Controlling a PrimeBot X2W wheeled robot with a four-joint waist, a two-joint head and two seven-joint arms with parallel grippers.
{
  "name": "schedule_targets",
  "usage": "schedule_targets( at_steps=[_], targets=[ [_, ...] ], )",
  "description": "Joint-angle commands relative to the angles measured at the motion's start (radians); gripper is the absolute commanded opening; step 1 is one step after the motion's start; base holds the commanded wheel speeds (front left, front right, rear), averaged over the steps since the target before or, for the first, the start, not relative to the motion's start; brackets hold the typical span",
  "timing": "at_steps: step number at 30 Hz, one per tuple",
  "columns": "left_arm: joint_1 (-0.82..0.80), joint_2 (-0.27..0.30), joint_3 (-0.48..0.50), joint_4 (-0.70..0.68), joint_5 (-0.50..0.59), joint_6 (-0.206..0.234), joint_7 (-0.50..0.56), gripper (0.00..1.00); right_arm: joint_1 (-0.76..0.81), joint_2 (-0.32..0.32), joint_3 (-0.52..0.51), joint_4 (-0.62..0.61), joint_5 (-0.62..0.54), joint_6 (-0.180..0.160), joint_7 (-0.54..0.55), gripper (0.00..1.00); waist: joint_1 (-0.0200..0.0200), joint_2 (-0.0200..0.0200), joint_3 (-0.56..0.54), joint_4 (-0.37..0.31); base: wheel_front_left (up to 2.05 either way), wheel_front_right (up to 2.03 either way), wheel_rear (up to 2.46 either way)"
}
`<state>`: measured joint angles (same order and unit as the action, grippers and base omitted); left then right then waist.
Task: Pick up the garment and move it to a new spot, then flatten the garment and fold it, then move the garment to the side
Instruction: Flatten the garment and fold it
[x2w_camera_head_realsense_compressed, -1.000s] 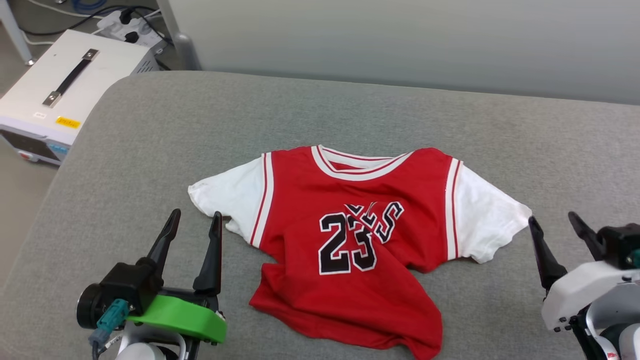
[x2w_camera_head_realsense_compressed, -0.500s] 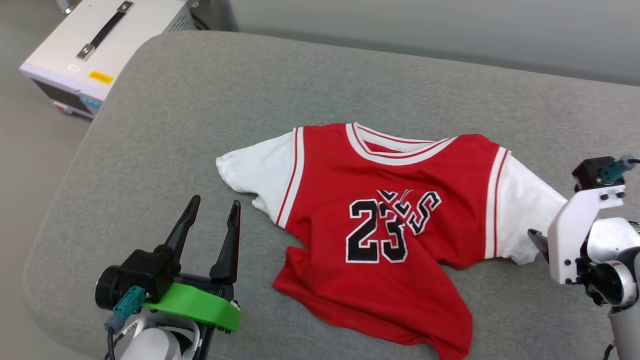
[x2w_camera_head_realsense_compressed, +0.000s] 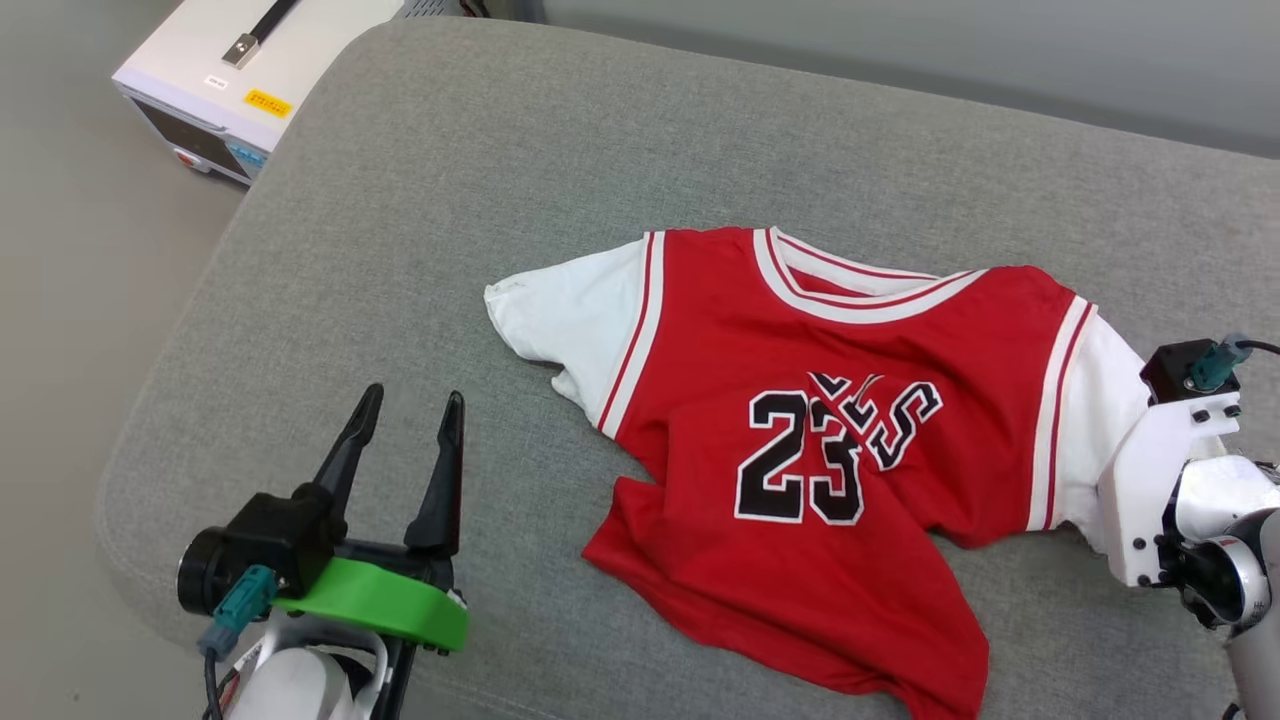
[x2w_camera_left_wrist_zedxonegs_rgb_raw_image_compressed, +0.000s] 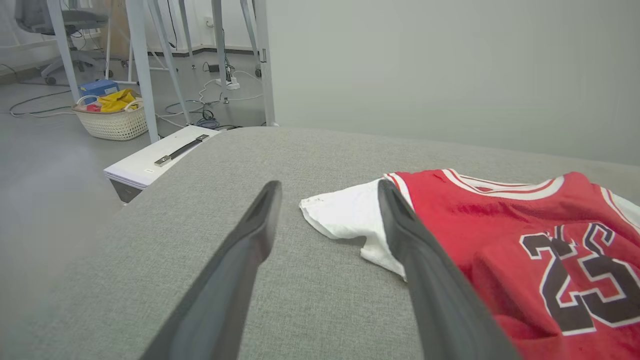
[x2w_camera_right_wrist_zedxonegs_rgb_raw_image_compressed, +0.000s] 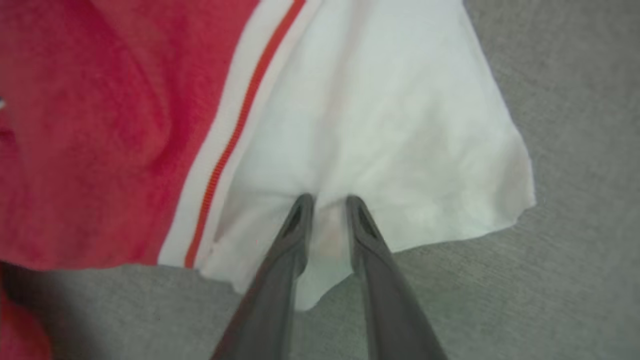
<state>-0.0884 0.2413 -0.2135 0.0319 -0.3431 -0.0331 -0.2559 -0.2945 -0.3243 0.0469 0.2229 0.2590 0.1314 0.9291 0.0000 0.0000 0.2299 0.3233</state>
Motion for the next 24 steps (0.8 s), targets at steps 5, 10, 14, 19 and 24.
schedule_targets(
  at_steps=[5,10,14,19,24],
  targets=[
    [0.007,-0.021,0.022,0.032,0.004,-0.034,-0.006,1.00,0.033,-0.072,0.026,0.057,-0.004,-0.001,-0.037,0.00,0.0000,0.0000,-0.036,-0.040,0.00,0.00,0.00],
    [0.010,-0.022,0.021,0.046,-0.001,-0.045,-0.006,1.00,0.055,-0.135,0.018,0.062,0.006,-0.001,-0.041,0.00,0.0000,0.0000,-0.054,-0.060,0.00,0.00,0.00],
    [0.014,-0.016,0.020,0.055,0.001,-0.047,-0.006,1.00,0.076,-0.166,0.012,0.073,0.011,-0.001,-0.058,0.00,0.0000,0.0000,-0.065,-0.075,0.00,0.00,0.00],
    [0.018,-0.009,0.012,0.067,0.001,-0.049,-0.002,1.00,0.101,-0.131,-0.009,0.081,0.029,-0.001,-0.088,0.00,0.0000,0.0000,-0.084,-0.100,0.00,0.00,0.00],
    [0.020,0.001,0.011,0.076,-0.004,-0.048,0.010,1.00,0.105,-0.075,-0.052,0.073,0.047,-0.001,-0.198,1.00,0.0000,0.0000,-0.113,-0.131,0.00,0.00,0.00]
  ],
)
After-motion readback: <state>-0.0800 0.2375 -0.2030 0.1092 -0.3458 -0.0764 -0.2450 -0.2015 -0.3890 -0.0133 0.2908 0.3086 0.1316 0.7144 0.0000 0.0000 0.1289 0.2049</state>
